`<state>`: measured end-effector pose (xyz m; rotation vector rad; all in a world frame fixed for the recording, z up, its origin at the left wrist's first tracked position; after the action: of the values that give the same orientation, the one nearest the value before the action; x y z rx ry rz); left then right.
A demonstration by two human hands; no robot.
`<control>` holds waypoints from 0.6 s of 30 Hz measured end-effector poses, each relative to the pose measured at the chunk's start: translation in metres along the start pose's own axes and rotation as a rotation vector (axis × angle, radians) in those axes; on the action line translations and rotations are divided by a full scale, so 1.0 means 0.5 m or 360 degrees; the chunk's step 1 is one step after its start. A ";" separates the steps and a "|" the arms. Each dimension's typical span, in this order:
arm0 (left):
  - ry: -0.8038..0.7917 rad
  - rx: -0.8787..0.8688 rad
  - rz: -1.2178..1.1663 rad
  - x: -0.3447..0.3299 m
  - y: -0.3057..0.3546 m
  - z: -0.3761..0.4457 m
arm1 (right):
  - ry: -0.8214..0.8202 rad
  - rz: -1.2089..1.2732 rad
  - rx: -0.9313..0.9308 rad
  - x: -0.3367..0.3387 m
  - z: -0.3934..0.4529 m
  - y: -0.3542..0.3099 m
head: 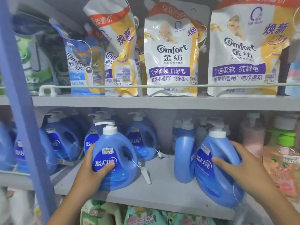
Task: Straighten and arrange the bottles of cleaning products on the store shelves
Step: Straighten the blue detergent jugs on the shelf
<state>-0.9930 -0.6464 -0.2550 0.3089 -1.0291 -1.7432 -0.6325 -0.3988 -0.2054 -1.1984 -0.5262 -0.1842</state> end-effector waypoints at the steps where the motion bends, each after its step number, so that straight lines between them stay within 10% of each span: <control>1: 0.0010 -0.0009 0.0013 0.013 -0.001 0.001 | -0.0075 0.0068 0.0026 -0.001 -0.014 -0.007; 10: 0.0138 0.0049 0.0003 0.082 -0.018 -0.007 | -0.0578 0.0409 0.0162 -0.143 -0.071 -0.073; 18: 0.0049 0.0094 -0.0016 0.127 -0.053 0.008 | -0.0327 0.0710 0.0224 -0.331 -0.106 -0.106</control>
<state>-1.0400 -0.6970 -0.2563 0.3776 -1.0597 -1.7141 -0.7821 -0.4894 -0.2547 -1.1731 -0.4290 0.3541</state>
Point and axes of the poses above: each hand's wrist, its own z-axis towards the middle knuckle, its own x-axis out of the back of the hand, y = z × x, the point moved 3 cm from there along z, towards the middle knuckle, and after that the axes turned 10 degrees about -x, right-handed, at the moved point
